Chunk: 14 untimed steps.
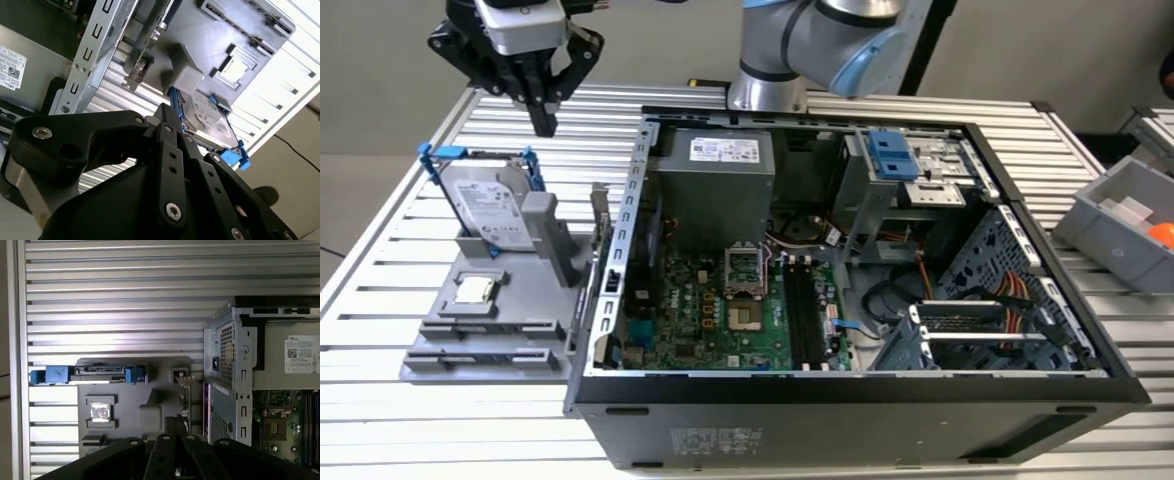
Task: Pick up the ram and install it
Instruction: 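Reach for the ram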
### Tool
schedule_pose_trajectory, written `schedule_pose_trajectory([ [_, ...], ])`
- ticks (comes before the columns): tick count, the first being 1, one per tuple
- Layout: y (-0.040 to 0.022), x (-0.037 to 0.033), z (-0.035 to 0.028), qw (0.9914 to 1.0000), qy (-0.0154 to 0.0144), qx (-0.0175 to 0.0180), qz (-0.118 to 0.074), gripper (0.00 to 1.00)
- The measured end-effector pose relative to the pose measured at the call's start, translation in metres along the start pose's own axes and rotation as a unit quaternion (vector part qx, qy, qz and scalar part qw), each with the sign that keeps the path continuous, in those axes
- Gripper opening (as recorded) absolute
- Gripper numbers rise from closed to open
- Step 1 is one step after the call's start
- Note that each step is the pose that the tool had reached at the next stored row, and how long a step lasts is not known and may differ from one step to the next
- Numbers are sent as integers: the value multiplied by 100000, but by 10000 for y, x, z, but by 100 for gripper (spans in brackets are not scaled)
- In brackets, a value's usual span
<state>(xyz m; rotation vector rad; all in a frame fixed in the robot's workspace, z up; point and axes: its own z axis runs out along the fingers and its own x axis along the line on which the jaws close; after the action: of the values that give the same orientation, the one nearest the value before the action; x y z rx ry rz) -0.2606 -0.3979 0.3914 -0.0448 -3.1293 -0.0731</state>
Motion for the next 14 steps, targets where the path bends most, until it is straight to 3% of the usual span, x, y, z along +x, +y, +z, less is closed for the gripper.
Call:
schedule_pose_trajectory([
  [14,-6,181,2,99997,35,8,-779,0],
])
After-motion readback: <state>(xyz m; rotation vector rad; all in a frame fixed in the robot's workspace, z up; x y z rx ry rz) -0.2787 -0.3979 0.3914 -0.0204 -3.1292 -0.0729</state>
